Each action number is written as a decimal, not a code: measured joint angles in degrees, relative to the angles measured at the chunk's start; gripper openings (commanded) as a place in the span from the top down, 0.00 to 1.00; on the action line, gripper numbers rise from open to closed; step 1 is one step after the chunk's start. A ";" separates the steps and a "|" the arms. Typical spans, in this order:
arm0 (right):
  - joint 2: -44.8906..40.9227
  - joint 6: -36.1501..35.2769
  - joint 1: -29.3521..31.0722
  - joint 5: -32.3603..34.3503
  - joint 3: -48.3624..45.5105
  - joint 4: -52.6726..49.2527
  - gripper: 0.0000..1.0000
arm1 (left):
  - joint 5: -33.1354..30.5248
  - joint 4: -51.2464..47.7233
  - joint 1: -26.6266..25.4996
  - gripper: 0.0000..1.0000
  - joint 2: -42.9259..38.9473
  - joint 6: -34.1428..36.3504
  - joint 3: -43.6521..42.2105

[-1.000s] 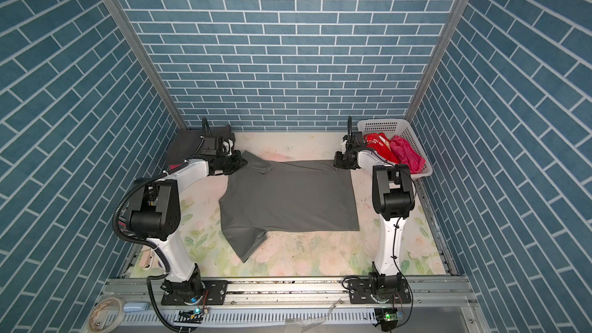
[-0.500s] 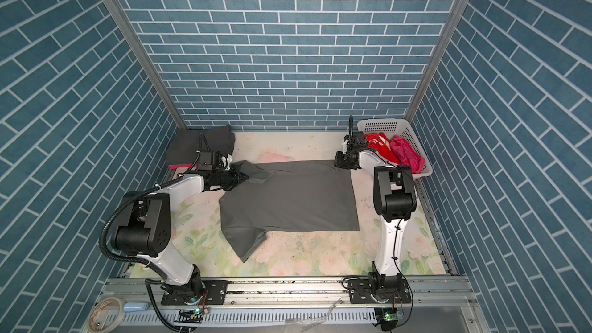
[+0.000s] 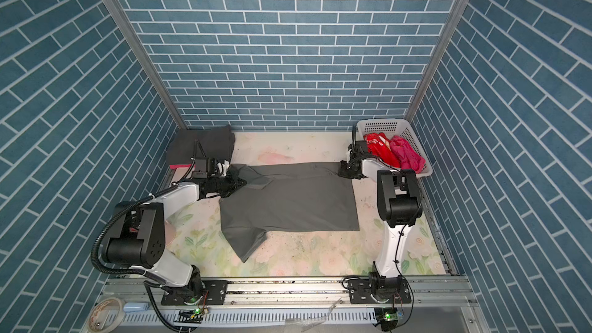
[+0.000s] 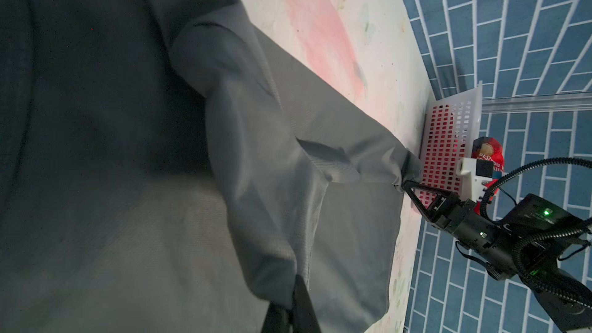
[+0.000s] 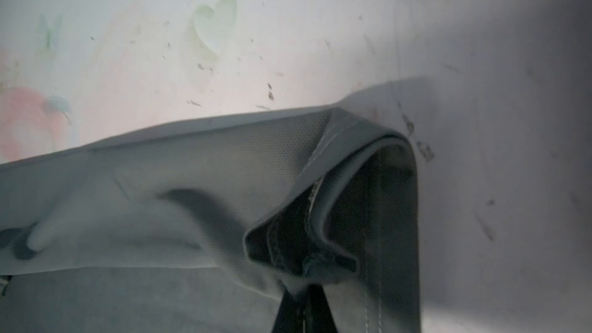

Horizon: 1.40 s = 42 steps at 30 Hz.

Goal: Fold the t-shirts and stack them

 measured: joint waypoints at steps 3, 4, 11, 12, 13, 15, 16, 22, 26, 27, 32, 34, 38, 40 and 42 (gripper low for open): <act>-0.76 0.35 -0.33 0.57 -1.51 0.55 0.92 | 0.00 0.15 0.72 1.00 0.00 0.13 -0.15; -1.07 0.44 -0.37 0.74 -1.79 0.83 0.95 | 0.02 0.31 0.94 1.00 0.00 0.15 -0.15; -3.15 0.85 -1.51 1.70 -2.95 1.49 0.92 | 0.55 0.46 1.79 1.00 0.00 0.44 -0.13; -3.30 0.85 -1.66 1.84 -2.95 1.51 0.91 | 0.59 0.46 1.84 1.00 0.00 0.55 -0.13; -3.41 0.96 -1.84 1.95 -2.95 1.57 0.90 | 0.63 0.46 1.95 1.00 0.00 0.59 -0.13; -3.52 1.20 -1.92 2.12 -2.99 1.79 0.84 | 0.81 0.46 2.27 1.00 0.00 0.66 -0.13; -3.58 1.22 -1.95 2.25 -3.17 1.92 0.81 | 0.85 0.46 2.49 1.00 0.00 0.74 -0.13; -5.25 1.36 -1.97 2.51 -6.25 2.19 0.69 | 1.03 0.46 3.45 1.00 0.00 0.94 -0.13; -6.97 1.29 -1.99 2.82 -7.78 1.99 0.66 | 1.05 0.44 3.69 1.00 0.00 1.07 0.00; -7.43 1.27 -2.12 2.97 -7.96 2.03 0.64 | 1.07 0.46 3.69 1.00 0.00 1.18 0.04; -9.84 1.40 -2.38 3.19 -8.39 2.01 0.59 | 1.27 0.44 3.82 1.00 0.00 1.42 0.07; -10.60 1.42 -2.47 3.48 -8.39 1.97 0.57 | 1.38 0.44 4.00 1.00 0.00 1.60 0.07; -11.43 1.73 -2.51 4.00 -8.39 1.92 0.51 | 1.46 0.44 4.35 1.00 0.00 1.70 0.07; -11.41 1.77 -2.51 4.07 -8.39 1.84 0.50 | 1.46 0.44 4.46 1.00 0.00 1.75 0.07; -11.37 1.77 -2.51 4.07 -8.39 1.95 0.51 | 1.51 0.44 4.66 1.00 0.00 1.86 0.07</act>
